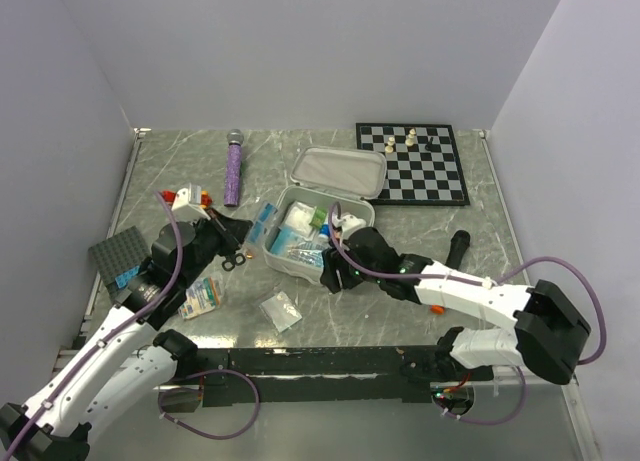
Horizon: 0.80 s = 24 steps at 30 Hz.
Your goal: Organize the medicine kit
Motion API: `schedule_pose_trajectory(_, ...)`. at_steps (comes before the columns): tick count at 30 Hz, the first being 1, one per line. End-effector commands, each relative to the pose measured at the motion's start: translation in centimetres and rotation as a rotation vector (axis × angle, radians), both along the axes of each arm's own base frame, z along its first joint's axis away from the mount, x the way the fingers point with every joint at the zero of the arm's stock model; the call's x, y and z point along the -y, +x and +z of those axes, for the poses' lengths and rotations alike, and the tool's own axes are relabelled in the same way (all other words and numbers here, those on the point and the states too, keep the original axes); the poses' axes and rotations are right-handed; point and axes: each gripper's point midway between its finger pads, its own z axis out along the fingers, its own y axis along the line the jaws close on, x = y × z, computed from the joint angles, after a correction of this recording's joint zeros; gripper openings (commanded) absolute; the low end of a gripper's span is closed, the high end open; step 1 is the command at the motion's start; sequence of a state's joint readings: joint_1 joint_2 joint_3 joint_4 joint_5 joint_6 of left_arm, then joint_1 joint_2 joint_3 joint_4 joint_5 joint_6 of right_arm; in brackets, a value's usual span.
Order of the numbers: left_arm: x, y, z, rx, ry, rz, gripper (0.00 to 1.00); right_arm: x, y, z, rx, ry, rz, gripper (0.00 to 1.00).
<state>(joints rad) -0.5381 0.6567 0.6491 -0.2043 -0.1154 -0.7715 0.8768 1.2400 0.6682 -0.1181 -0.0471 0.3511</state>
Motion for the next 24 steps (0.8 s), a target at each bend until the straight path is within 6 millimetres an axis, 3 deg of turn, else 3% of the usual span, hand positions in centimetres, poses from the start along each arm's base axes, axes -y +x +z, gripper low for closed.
schedule_pose_trajectory(1,1.0,0.2,1.3,0.048,-0.022,-0.044,0.01,4.3,-6.9,-5.1,-0.257,-0.164,0.009,0.67)
schedule_pose_trajectory(12,2.2,0.2,0.5,0.047,0.007,-0.118,0.01,4.4,-10.8,-5.2,-0.297,-0.151,0.079,0.66)
schedule_pose_trajectory(15,3.0,-0.2,0.5,0.059,0.020,-0.172,0.01,4.7,-10.8,-4.9,-0.294,-0.155,0.048,0.66)
schedule_pose_trajectory(17,3.4,-0.4,0.4,0.073,0.028,-0.207,0.01,4.8,-9.8,-3.5,-0.246,-0.129,-0.006,0.68)
schedule_pose_trajectory(24,5.5,-1.5,0.6,0.145,0.087,-0.387,0.01,5.6,-3.5,5.7,0.038,0.042,-0.228,0.82)
